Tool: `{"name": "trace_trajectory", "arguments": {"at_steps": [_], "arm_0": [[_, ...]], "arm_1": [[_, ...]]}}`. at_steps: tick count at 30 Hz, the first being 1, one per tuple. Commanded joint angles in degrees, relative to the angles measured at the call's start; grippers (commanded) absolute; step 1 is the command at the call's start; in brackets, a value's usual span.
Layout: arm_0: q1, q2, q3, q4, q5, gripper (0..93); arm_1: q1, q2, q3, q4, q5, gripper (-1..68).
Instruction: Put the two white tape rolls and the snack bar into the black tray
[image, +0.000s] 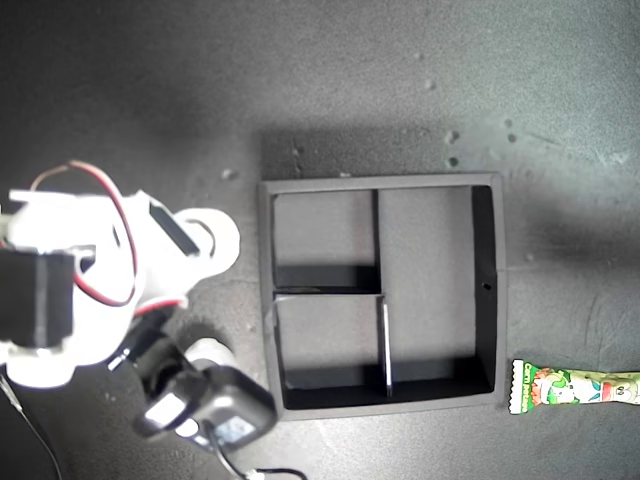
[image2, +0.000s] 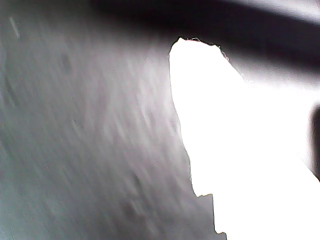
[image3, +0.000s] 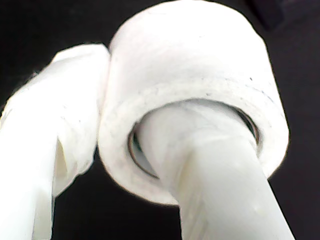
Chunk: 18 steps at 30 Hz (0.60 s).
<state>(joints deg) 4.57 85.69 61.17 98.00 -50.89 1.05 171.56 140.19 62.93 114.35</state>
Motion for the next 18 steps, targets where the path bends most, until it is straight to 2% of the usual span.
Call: {"name": "trace_trajectory", "arguments": {"at_steps": [1, 5, 8, 10, 11, 13, 18], "arm_0": [[1.1, -7.6, -22.3, 6.9, 3.7, 0.1], [1.6, -9.6, -25.9, 6.9, 5.6, 0.1], [2.9, -10.6, -25.5, 6.9, 6.0, 0.1], [4.3, -12.6, -26.8, 6.9, 6.2, 0.1], [5.4, -14.1, -28.1, 6.9, 6.2, 0.1], [7.5, -18.1, -32.3, 6.9, 6.2, 0.1], [11.6, -30.6, -45.9, 6.9, 5.5, 0.2]], "arm_1": [[-1.8, 0.0, 1.3, 6.0, 12.4, 34.7], [-0.2, -0.2, -1.5, 17.7, 13.1, 39.5], [6.2, -0.3, -5.2, 19.7, -5.0, 41.7], [9.7, -0.3, -9.1, 14.6, -25.4, 42.9], [9.6, -0.4, -10.9, 9.8, -37.2, 47.0], [7.5, -1.6, -14.2, 3.6, -53.6, 47.0], [3.3, -15.4, -25.3, -3.1, -67.4, 46.7]]}}
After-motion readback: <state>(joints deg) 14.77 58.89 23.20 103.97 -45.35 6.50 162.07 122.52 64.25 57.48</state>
